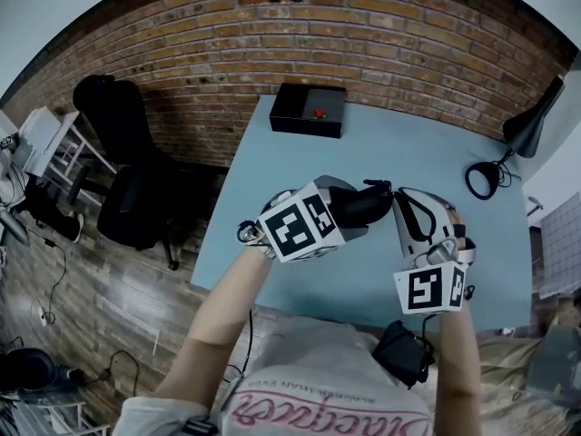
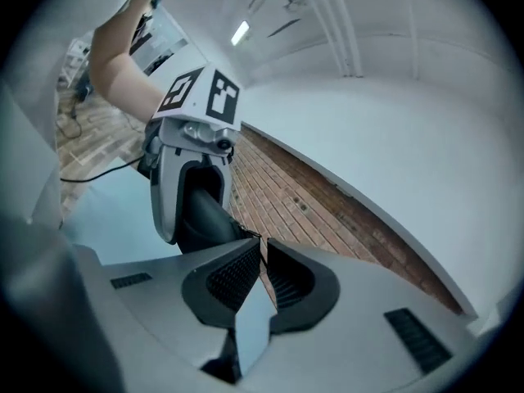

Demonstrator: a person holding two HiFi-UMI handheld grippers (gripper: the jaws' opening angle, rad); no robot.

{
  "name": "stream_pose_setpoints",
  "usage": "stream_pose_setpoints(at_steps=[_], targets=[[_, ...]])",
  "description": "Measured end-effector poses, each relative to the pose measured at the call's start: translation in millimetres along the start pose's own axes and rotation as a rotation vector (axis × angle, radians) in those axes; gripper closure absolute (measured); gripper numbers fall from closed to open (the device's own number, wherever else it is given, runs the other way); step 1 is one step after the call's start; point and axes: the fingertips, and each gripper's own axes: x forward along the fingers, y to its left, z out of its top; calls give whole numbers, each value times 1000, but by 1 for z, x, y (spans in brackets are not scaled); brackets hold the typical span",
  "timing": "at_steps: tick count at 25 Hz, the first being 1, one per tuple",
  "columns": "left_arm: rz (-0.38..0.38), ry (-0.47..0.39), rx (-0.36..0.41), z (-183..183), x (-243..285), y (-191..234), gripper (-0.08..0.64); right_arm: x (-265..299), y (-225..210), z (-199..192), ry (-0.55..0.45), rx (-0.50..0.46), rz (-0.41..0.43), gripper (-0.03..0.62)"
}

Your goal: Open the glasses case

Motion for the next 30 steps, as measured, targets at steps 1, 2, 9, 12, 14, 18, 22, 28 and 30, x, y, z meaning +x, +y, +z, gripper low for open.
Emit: stream_pose_setpoints(at_steps=[1,2,9,12,14,18,22,28,30], targets=[[-4,-21,-16,0,0,0,296,-1,-3,0,-4,23,-1,572],[-8,-40,-34,-1,-1,-1,296,-2,-5,1,-6,32,0,572],[-88,-266,-212,13,-20,-1,296,-14,-8,7,-145,474,118,483],[-128,-364,-266,22,-30,-2,295,-18,-1,7,-206,743,243,392],[-175,-420,-282,28,-35,-8,295,-20,4,10,-247,894,307,366],[-278,-501,-288,39,-43,-21,295,-25,10,21,-341,1114,437,347],[-359,-561,-278,46,-50,-30,295,-28,14,32,-412,1187,524,347],[-427,-621,-267,49,-53,-37,295,-29,15,43,-481,1198,572,347],[-363,-574,-212,44,-44,-39,295,-28,18,43,-460,1148,546,347]])
